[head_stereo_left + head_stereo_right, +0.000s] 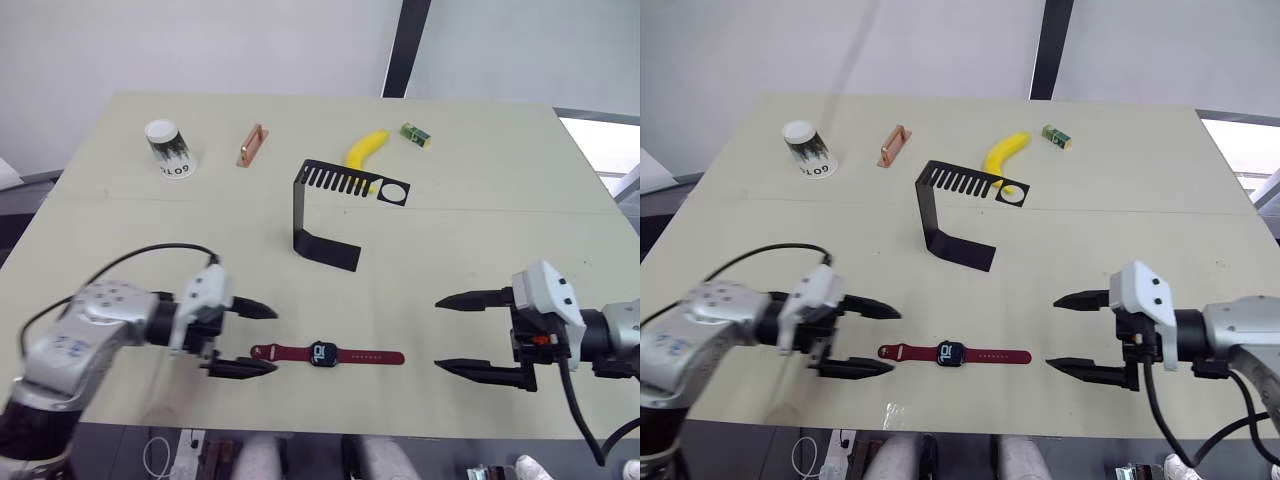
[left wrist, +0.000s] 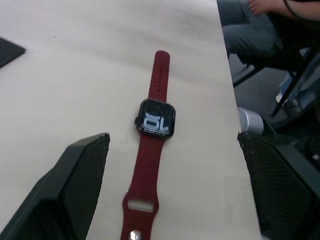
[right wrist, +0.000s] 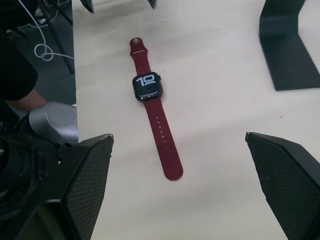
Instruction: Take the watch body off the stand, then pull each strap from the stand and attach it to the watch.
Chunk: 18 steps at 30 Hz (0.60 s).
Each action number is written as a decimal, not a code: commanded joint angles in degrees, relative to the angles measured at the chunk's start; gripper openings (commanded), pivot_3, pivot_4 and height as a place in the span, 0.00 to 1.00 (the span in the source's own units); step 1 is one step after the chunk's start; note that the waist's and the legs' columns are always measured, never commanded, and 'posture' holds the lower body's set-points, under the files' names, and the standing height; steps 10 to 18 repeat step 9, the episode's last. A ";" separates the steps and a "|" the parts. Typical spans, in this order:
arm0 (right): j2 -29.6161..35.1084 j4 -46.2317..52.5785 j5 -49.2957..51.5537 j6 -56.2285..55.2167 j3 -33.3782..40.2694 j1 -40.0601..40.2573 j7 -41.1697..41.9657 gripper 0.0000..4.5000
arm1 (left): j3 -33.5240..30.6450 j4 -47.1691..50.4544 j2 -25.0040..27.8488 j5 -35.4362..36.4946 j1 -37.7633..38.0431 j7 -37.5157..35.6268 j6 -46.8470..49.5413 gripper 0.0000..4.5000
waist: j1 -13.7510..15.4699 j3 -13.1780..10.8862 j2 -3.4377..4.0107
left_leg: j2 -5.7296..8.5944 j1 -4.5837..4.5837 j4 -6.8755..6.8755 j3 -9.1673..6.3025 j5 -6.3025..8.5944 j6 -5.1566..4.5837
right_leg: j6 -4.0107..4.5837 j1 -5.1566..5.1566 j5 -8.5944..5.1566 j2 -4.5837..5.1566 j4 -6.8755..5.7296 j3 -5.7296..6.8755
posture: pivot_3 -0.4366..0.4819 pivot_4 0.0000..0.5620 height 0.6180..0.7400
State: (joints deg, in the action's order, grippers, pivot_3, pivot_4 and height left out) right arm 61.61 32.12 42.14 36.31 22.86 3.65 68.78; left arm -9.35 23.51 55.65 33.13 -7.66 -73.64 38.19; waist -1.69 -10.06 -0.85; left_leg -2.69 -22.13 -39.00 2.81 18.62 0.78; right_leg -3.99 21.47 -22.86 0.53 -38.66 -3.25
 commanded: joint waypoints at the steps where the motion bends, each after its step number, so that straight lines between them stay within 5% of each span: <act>1: 2.93 -4.07 -0.03 -1.25 6.81 1.92 6.24 1.00 | -12.19 -4.30 7.21 -0.11 6.37 -7.36 -3.22 0.98 | 0.00 -0.01 0.02 | 0.01 0.02 0.00 0.00 0.01 -0.01 | 0.01 -0.01 0.00 0.01 0.01 0.00 | 0.48 0.27 1.00; 6: 5.70 -9.84 -2.79 -3.13 11.80 5.18 12.24 1.00 | -22.25 -13.99 12.94 -4.58 12.69 -11.63 -9.76 0.98 | 0.00 -0.02 0.04 | 0.03 0.06 0.07 0.00 0.20 -0.36 | 0.04 -0.05 -0.02 0.04 0.12 0.00 | 0.48 0.27 1.00; 18: 6.56 -12.01 -3.32 -3.82 13.07 5.49 14.09 1.00 | -23.72 -16.89 13.46 -4.67 12.29 -11.51 -11.01 0.98 | 0.06 -0.02 0.05 | 0.04 0.05 0.08 0.01 0.22 -0.39 | 0.04 -0.04 -0.02 0.08 0.13 0.01 | 0.48 0.27 1.00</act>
